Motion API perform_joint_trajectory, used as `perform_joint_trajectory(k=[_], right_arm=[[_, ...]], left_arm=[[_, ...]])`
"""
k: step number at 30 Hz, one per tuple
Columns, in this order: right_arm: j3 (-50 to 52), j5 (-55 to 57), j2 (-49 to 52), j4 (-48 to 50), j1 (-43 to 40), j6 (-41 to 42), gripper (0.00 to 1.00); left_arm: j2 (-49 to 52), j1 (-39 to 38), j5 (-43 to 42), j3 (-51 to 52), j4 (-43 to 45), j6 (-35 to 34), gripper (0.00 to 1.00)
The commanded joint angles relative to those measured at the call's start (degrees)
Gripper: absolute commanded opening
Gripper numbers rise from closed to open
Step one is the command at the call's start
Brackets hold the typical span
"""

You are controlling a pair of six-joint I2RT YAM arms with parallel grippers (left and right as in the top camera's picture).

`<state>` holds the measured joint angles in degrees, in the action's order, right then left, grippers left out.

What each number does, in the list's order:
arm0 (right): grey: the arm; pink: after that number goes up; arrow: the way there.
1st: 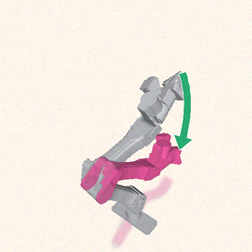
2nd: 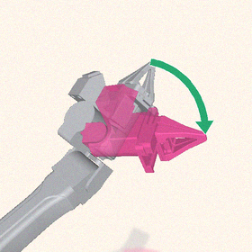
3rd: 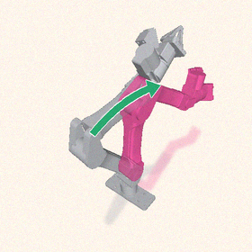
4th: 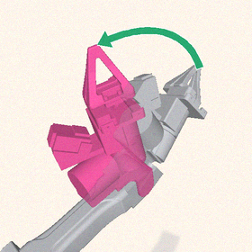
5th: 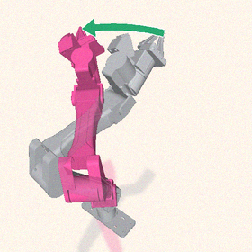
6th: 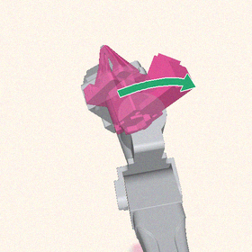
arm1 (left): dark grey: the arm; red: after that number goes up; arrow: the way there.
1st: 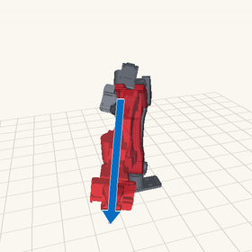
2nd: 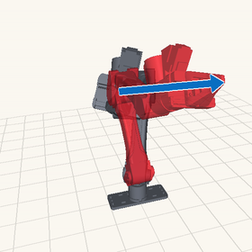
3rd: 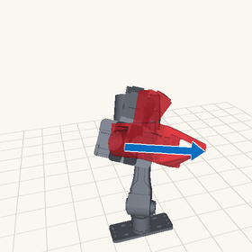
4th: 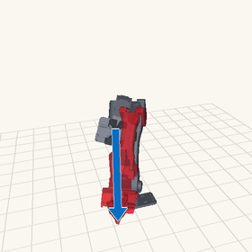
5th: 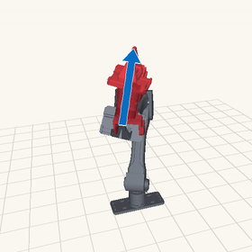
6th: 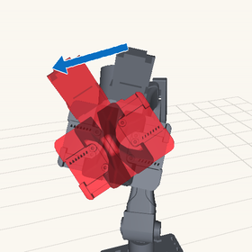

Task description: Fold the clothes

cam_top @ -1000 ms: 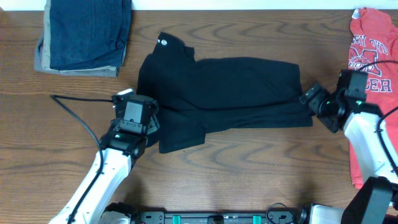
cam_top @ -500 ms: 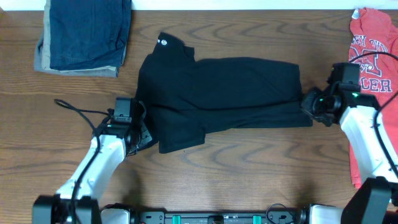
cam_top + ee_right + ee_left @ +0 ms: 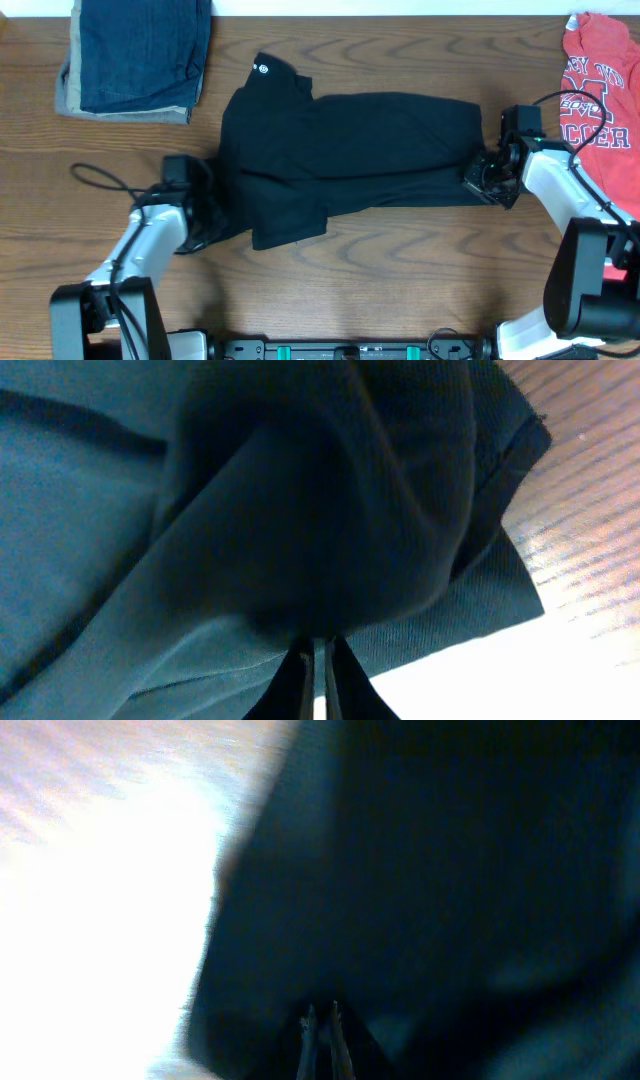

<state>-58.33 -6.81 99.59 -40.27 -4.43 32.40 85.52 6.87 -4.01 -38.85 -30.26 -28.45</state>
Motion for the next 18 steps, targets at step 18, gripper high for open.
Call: perform_joint_trajectory(k=[18], right_arm=[[0.37, 0.61, 1.03, -1.09, 5.2, -0.11, 0.32]], left_arm=[[1.57, 13.66, -4.42, -16.87, -14.84, 4.24, 0.06]])
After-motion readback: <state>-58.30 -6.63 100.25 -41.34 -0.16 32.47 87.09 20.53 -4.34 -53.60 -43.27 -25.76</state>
